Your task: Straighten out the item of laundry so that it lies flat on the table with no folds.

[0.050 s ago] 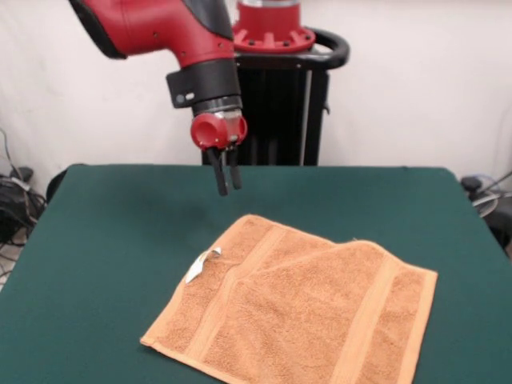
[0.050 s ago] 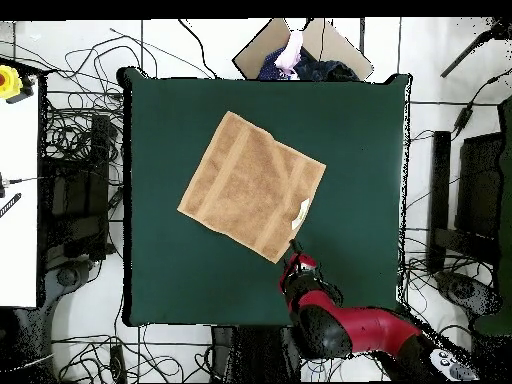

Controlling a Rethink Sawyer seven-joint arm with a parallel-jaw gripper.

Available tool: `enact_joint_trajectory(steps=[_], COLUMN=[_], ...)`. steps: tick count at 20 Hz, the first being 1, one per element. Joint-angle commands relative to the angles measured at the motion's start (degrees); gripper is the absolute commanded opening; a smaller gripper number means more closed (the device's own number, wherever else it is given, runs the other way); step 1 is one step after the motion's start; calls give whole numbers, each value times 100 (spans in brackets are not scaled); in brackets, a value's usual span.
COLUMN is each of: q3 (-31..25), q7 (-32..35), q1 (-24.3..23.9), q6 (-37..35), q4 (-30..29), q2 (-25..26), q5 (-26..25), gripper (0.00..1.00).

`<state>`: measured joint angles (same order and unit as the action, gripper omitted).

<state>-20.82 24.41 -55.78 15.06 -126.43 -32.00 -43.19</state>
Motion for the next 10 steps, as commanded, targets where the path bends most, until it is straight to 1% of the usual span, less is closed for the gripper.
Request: enact_joint_trajectory(steps=[1, 3, 5, 7, 10], q3=[22, -49, -65, 237, 176], q7=[1358, 1317, 1378, 1447, 1469], q1=[-99, -161, -140, 170, 193], q6=[-474, -508, -346, 147, 257], q4=[524, 526, 533, 586, 604], q2=[524, 565, 557, 491, 599], q5=[-34, -58, -14, 67, 38], gripper=[100, 100, 100, 100, 100])
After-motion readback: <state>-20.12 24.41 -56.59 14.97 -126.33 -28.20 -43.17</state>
